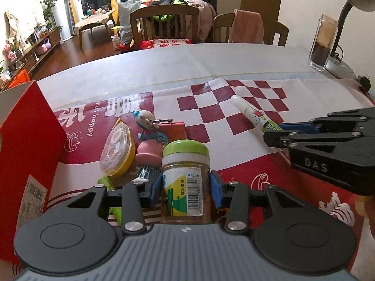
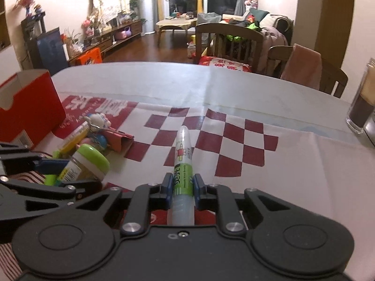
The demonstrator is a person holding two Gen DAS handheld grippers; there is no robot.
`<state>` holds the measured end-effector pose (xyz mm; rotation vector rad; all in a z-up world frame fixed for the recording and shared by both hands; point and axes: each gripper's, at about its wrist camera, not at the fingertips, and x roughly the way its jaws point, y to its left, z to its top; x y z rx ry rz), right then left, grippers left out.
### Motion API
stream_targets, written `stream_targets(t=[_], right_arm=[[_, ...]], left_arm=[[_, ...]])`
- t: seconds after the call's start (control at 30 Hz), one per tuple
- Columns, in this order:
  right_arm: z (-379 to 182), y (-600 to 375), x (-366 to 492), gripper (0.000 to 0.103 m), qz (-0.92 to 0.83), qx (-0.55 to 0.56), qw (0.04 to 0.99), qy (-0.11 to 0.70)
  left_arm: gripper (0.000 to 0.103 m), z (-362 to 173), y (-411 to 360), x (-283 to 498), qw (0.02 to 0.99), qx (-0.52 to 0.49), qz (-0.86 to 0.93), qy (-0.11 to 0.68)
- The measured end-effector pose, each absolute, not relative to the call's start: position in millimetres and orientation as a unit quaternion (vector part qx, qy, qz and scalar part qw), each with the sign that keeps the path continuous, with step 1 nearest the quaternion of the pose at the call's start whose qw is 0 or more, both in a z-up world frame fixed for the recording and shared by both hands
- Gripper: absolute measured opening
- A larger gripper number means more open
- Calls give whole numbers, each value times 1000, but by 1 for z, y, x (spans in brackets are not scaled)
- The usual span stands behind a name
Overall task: Organize rigid objects
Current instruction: 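Grasp the green-lidded jar with the left tool while the right tool grasps the glue stick, then carry the green-lidded jar and glue stick over the shoebox with both tools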
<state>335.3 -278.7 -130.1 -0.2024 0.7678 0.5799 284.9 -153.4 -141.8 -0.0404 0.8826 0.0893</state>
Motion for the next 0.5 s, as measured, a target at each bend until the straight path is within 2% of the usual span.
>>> stream_targets(t=[0.5], right_arm=[[-78,-267,277,17,274,-71,887,366]], left_arm=[[42,-100,-132,249,910,-52,20,411]])
